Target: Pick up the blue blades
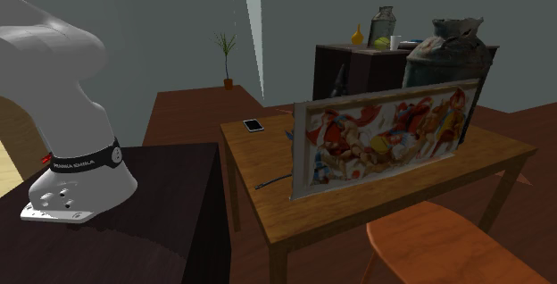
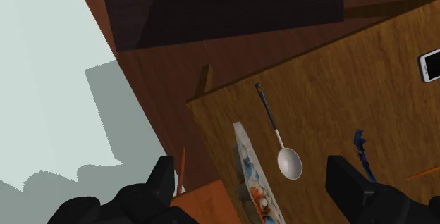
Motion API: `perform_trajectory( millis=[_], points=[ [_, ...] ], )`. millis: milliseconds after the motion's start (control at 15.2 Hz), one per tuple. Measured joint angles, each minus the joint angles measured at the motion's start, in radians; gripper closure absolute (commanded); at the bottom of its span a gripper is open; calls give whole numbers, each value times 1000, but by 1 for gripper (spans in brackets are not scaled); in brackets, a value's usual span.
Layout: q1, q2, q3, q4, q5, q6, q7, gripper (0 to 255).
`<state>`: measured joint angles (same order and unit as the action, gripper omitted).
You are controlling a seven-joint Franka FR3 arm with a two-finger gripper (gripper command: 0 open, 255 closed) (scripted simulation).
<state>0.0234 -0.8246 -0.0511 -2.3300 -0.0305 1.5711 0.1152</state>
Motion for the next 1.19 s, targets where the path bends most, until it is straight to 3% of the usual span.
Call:
perform_trajectory(
  millis=[462,1188],
  points=[
    [31,113,35,-48,23,140,15,0],
    [93,447,119,-29,55,416,50,0]
  ],
)
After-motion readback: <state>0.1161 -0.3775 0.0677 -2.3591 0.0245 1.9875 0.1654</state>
